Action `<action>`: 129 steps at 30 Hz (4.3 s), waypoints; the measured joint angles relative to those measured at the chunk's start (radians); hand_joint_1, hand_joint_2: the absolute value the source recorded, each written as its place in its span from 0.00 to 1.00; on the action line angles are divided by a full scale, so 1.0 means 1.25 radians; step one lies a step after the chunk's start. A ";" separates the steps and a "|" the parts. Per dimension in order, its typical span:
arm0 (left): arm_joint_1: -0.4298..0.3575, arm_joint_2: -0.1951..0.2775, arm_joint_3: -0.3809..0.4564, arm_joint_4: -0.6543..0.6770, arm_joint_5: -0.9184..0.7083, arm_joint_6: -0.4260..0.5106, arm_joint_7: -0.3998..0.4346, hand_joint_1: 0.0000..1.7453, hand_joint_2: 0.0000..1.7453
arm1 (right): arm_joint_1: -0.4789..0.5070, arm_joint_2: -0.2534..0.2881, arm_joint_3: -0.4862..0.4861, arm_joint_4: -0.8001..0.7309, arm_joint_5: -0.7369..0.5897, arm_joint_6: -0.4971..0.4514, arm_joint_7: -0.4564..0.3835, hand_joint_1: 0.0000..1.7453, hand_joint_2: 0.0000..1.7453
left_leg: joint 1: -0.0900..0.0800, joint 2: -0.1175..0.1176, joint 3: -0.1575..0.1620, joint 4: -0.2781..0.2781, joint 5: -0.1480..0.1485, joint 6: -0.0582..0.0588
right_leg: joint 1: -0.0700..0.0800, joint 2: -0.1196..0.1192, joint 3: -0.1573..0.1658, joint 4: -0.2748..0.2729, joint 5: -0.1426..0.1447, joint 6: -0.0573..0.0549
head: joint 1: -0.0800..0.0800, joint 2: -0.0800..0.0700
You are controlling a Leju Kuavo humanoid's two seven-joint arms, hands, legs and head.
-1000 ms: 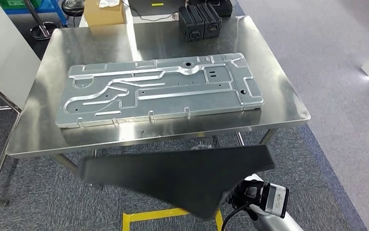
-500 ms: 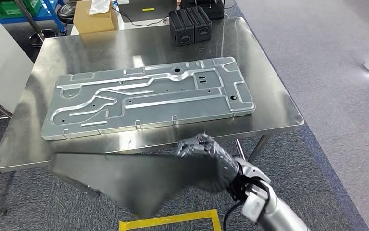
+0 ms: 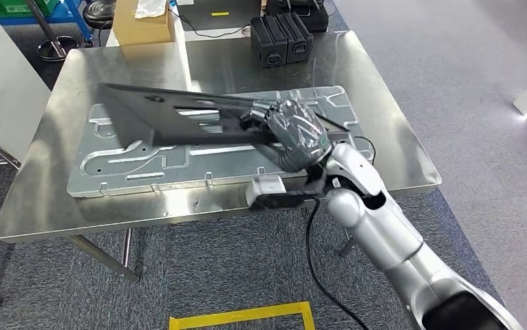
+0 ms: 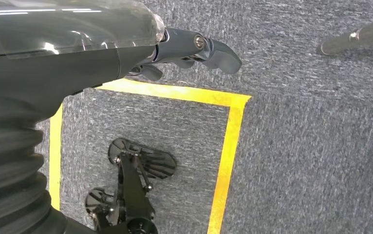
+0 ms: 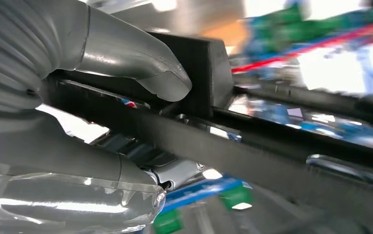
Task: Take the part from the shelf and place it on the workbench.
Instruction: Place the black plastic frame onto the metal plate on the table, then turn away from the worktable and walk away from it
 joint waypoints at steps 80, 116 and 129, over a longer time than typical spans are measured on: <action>0.007 0.010 -0.043 0.001 -0.002 -0.003 -0.072 0.00 0.00 | 0.084 0.104 -0.266 0.161 -0.149 -0.459 -0.281 0.00 0.00 | -0.001 -0.001 -0.014 0.050 -0.021 -0.033 | 0.007 -0.001 0.092 -0.212 0.095 -0.033 | -0.006 0.000; 0.035 -0.003 0.002 0.001 -0.004 -0.014 -0.071 0.00 0.00 | 0.650 0.027 -1.254 0.683 0.234 -0.181 0.048 0.00 0.00 | -0.012 0.004 0.107 -0.029 -0.068 0.002 | -0.005 -0.010 0.043 -0.222 0.156 0.004 | -0.010 0.000; 0.032 -0.013 -0.012 0.001 -0.045 -0.011 -0.057 0.00 0.00 | 0.609 0.075 -1.277 0.825 0.272 0.062 0.197 0.00 0.00 | -0.012 0.014 -0.015 -0.003 0.036 -0.019 | -0.007 -0.002 0.231 -0.251 0.008 0.001 | -0.008 0.000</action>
